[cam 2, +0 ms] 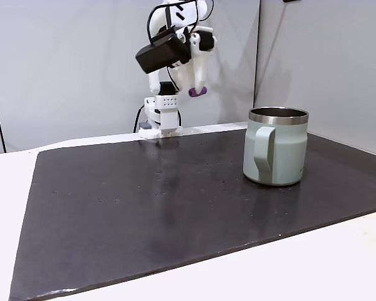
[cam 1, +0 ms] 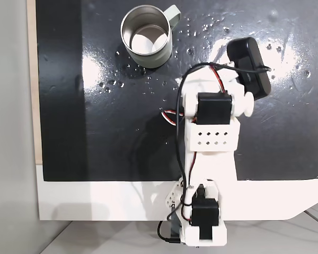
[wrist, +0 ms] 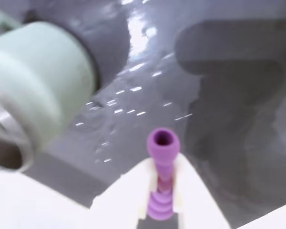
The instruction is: Grasp a pengrip and put it in the cup.
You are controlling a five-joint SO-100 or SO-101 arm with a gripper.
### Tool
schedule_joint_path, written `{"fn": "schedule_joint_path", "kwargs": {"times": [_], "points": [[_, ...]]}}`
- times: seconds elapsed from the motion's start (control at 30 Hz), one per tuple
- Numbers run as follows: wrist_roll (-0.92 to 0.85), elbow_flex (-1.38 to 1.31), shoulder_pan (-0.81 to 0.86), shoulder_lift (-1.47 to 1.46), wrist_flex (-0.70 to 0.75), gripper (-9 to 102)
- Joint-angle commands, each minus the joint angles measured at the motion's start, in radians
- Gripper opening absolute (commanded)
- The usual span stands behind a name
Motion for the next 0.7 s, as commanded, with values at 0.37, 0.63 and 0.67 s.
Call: {"fn": "schedule_joint_path", "kwargs": {"times": [0.37, 0.63, 0.67], "points": [[0.202, -0.839, -0.098, -0.383, 0.121, 0], [0.202, -1.193, -0.138, -0.653, 0.080, 0], [0.201, -1.195, -0.146, -0.664, 0.058, 0]]}}
